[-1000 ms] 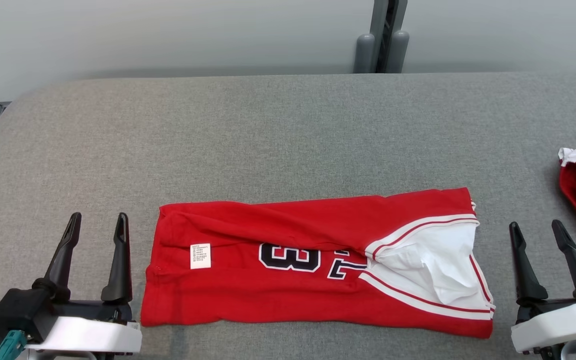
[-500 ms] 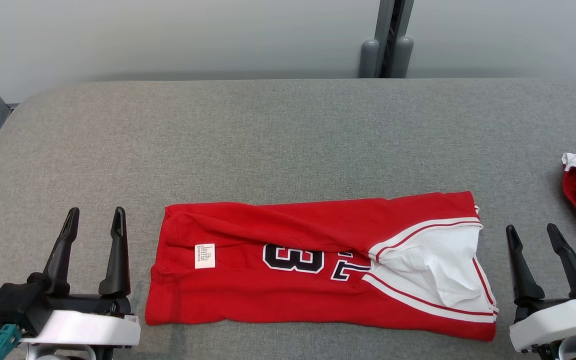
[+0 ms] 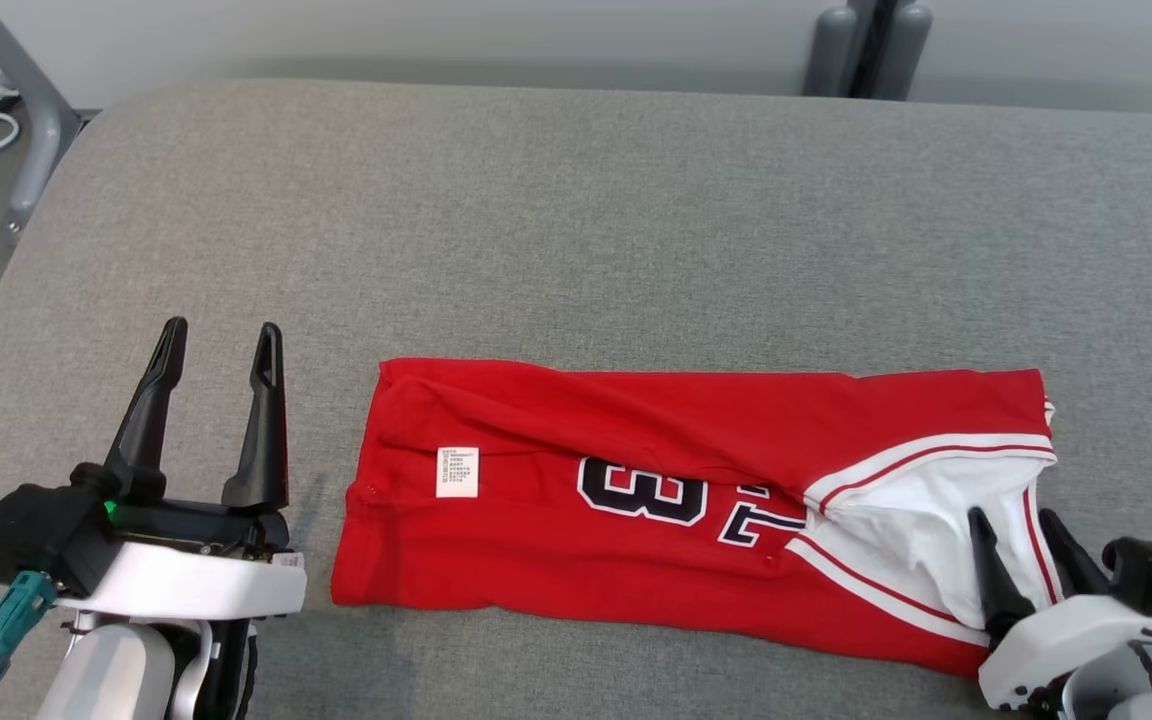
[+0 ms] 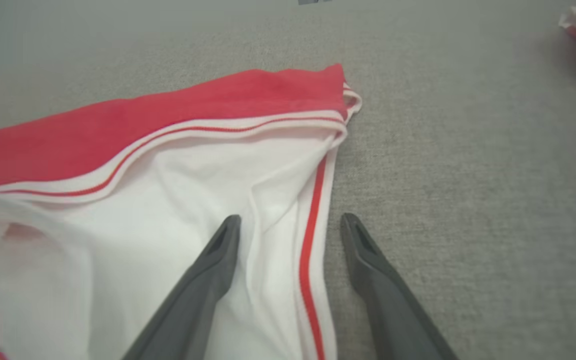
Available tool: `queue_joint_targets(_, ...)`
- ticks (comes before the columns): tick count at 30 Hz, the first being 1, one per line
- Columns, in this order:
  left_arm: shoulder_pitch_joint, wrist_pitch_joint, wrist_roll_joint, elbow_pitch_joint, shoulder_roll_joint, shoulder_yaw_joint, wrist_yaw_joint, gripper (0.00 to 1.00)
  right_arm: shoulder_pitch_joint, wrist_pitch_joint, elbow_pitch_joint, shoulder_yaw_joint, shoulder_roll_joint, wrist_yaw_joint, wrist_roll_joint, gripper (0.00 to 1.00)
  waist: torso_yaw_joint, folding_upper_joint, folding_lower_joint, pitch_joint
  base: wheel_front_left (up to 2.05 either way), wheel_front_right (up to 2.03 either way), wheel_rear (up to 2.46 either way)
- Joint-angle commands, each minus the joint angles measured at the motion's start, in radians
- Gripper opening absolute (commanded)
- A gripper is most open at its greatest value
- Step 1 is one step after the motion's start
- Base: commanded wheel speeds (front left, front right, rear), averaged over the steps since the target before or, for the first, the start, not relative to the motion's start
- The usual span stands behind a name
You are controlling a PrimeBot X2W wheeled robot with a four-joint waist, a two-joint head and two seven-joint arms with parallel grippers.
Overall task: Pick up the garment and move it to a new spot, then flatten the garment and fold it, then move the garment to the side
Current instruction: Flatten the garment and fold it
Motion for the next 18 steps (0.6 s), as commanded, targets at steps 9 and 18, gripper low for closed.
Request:
queue_joint_targets(9,-0.035,0.0,0.05,0.029,-0.024,0.035,-0.057,1.0,-0.057,-0.03,0.168,0.068,-0.005,0.0,0.056,0.0,0.01,-0.0001,0.0,0.025,0.0,0.0,0.0)
queue_joint_targets(18,-0.022,0.0,0.074,0.035,-0.039,0.067,-0.079,1.0,-0.042,-0.101,0.13,0.026,-0.077,-0.004,0.098,0.0,-0.026,-0.0001,0.0,0.02,0.0,0.0,0.0)
